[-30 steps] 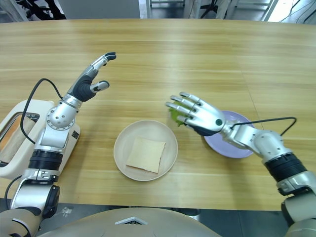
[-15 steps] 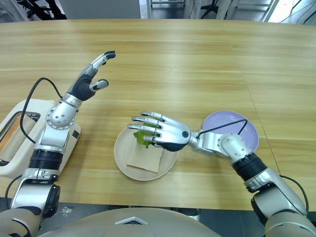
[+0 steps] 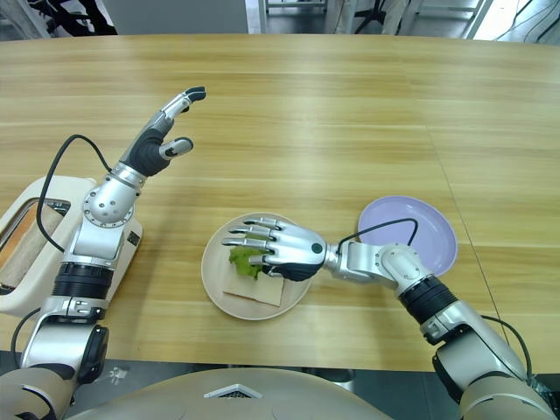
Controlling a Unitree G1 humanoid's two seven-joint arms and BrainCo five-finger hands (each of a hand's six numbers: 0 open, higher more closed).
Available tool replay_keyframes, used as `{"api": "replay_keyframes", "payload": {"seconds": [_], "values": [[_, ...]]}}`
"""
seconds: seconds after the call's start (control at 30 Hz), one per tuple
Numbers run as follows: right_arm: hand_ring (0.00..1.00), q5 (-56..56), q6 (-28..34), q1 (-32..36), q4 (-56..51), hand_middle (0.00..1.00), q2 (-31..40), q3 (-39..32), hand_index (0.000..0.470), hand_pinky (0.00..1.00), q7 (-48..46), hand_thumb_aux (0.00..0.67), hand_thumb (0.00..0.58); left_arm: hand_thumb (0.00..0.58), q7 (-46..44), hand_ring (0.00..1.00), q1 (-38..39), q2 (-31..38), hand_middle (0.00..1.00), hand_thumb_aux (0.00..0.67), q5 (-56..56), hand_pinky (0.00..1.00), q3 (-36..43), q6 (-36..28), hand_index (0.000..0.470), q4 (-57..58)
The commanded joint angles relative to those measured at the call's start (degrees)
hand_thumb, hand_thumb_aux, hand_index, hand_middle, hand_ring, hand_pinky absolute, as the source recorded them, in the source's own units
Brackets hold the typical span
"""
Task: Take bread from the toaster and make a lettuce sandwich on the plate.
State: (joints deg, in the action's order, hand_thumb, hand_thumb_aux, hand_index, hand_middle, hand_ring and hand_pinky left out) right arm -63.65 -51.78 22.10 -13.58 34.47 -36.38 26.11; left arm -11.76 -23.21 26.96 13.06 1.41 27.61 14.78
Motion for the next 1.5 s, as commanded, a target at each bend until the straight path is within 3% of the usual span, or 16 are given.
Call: {"api": "replay_keyframes", "payload": {"seconds": [0.03,0.3,0.33,0.37,0.4,0.43,0.47,0.5,0.83,0.97,1.1,1.2,1.33,1.5], "values": [[0.0,0.2,-0.64,-0.17,-1.99,0.0,-0.53,-1.51,0.46,0.0,-2.87,0.67,0.58,0.0,-0.46,0.0,-0.09,0.06,0.0,0.0,-0.03,0.0,0.29,-0.34,0.0,0.52],[0.0,1.43,-1.03,-0.6,-2.49,0.0,-0.51,-1.8,0.46,0.0,-5.67,0.67,0.58,0.0,-0.81,0.0,-0.16,0.25,0.0,0.0,-0.13,0.0,0.33,-0.34,0.0,0.73],[0.0,1.81,-1.13,-0.64,-2.04,0.0,-0.4,-1.58,0.411,0.0,-6.07,0.599,0.573,0.0,-0.85,0.0,-0.14,0.31,0.0,0.0,-0.14,0.0,0.3,-0.33,0.0,0.74],[0.0,2.15,-1.22,-0.65,-1.63,0.0,-0.33,-1.34,0.411,0.0,-6.39,0.599,0.573,0.0,-0.88,0.0,-0.11,0.36,0.0,0.0,-0.12,0.0,0.28,-0.33,0.0,0.75],[0.0,2.4,-1.32,-0.65,-1.15,0.0,-0.24,-1.09,0.314,0.0,-6.58,0.457,0.521,0.0,-0.93,0.0,-0.09,0.41,0.0,0.0,-0.09,0.0,0.28,-0.35,0.0,0.74],[0.0,2.82,-1.47,-0.68,-0.48,0.0,-0.12,-0.75,0.314,0.0,-6.76,0.457,0.521,0.0,-1.0,0.0,-0.06,0.44,0.0,0.0,-0.04,0.0,0.32,-0.4,0.0,0.57],[0.0,3.01,-1.58,-0.71,0.22,0.0,0.04,-0.46,0.025,0.0,-6.78,0.037,0.062,0.0,-1.1,0.0,0.0,0.43,0.0,0.0,-0.02,0.0,0.38,-0.49,0.0,0.25],[0.0,3.22,-1.63,-0.74,0.81,0.0,0.19,-0.19,0.0,0.0,-6.93,0.0,0.0,0.0,-1.24,0.0,0.05,0.41,0.0,0.0,-0.04,0.0,0.44,-0.57,0.0,-0.17],[0.0,8.83,-2.61,-1.62,7.71,0.0,2.09,3.99,0.0,0.0,-12.26,0.0,0.0,0.0,-2.05,0.0,0.75,1.44,0.0,0.0,0.07,0.0,-0.67,-2.97,0.0,-7.12],[0.0,9.42,-2.77,-2.01,8.77,0.0,2.91,5.97,0.0,0.0,-13.35,0.0,0.0,0.0,-2.15,0.0,1.96,2.9,0.0,0.0,1.28,0.0,-1.9,-6.37,0.0,-15.59],[0.0,10.14,-2.13,-3.29,9.59,0.0,3.77,8.83,0.0,0.0,-13.14,0.0,0.0,0.0,-2.68,0.0,3.3,7.89,0.0,0.0,5.73,0.0,-6.55,-11.73,0.0,-26.46],[0.0,10.12,-1.25,-4.43,9.19,0.0,4.26,11.19,0.0,0.0,-12.21,0.0,0.0,0.0,-5.82,0.0,6.53,15.47,0.0,0.0,9.56,0.0,-13.44,-16.4,0.0,-32.82],[0.0,9.62,-0.52,-6.09,8.91,0.0,4.57,13.04,0.0,0.0,-11.68,0.0,0.0,0.0,-9.34,0.0,14.31,25.89,0.0,0.0,15.7,0.0,-22.54,-18.68,0.0,-32.92],[0.0,9.29,0.08,-7.37,9.2,0.0,4.42,14.13,0.0,0.0,-11.42,0.0,0.0,0.0,-20.53,0.0,34.61,33.04,0.0,0.0,19.01,0.0,-37.67,-17.71,0.0,-32.16]]}}
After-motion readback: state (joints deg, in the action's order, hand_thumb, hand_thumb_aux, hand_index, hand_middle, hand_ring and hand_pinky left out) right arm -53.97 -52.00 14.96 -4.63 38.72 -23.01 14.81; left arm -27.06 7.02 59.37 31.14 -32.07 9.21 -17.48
